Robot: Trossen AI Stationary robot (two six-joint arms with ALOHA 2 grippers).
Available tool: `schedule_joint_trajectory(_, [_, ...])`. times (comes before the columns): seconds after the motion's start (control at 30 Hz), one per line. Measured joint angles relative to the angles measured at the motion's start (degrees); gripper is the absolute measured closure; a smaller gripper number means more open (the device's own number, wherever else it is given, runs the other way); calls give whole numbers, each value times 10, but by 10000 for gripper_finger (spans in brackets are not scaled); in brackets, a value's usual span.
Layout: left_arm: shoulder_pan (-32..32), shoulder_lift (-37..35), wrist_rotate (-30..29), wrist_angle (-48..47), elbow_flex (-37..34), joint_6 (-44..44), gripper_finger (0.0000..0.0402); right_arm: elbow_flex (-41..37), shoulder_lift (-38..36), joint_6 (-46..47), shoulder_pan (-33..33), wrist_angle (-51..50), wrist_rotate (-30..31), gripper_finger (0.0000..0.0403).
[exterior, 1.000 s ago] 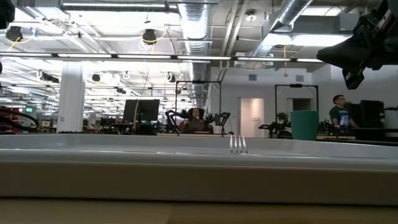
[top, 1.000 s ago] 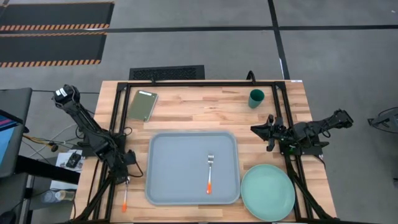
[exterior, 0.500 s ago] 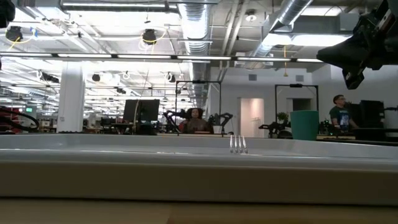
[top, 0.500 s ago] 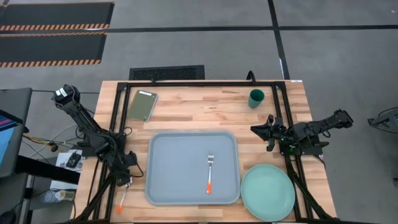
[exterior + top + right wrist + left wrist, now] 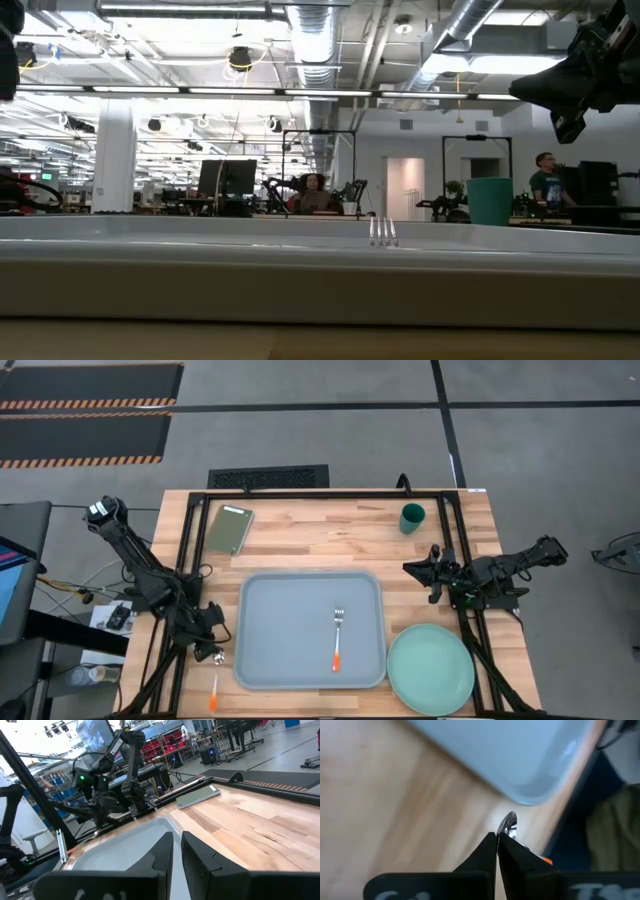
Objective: Pick and place plate/cup/fork/spoon on tray
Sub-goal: Put the orange spoon to the right of the orange fork on the light gray tray
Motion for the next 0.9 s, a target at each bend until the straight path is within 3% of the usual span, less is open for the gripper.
schedule_joint_trajectory(0.23, [18,0,-42,2,57,-38,401,0,0,-1,0,0,0,337])
schedule_joint_trajectory(0.47, [138,0,-62,7,65,-28,402,0,0,-2,0,0,0,337])
schedule_joint_trajectory(0.7, [294,7,-14,54,65,96,401,0,0,-2,0,0,0,337])
schedule_joint_trajectory(0.9, [414,74,67,134,66,214,401,0,0,-2,0,0,0,337])
